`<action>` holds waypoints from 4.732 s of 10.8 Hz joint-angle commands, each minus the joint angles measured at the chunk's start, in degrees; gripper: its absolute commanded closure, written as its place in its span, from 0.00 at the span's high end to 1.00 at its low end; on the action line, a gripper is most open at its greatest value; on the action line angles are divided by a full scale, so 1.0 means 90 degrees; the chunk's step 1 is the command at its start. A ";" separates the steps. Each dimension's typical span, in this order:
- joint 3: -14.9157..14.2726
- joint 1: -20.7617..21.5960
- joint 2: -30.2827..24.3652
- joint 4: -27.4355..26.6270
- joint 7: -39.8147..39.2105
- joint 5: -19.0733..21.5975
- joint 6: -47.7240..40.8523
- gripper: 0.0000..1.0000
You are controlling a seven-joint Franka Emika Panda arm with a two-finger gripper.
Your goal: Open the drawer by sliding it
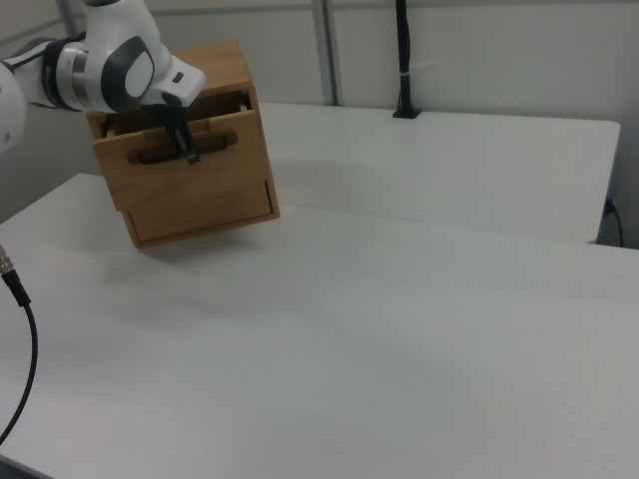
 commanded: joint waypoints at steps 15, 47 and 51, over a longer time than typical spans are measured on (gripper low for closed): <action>-0.0027 -0.0947 -0.0688 -0.0538 -0.2105 -0.0054 -0.2283 0.14; -0.0773 -0.0466 -0.1841 -0.0421 -0.6003 -0.0953 -0.3689 1.00; -0.0730 -0.0517 -0.1841 -0.0411 -0.6100 -0.0962 -0.3748 1.00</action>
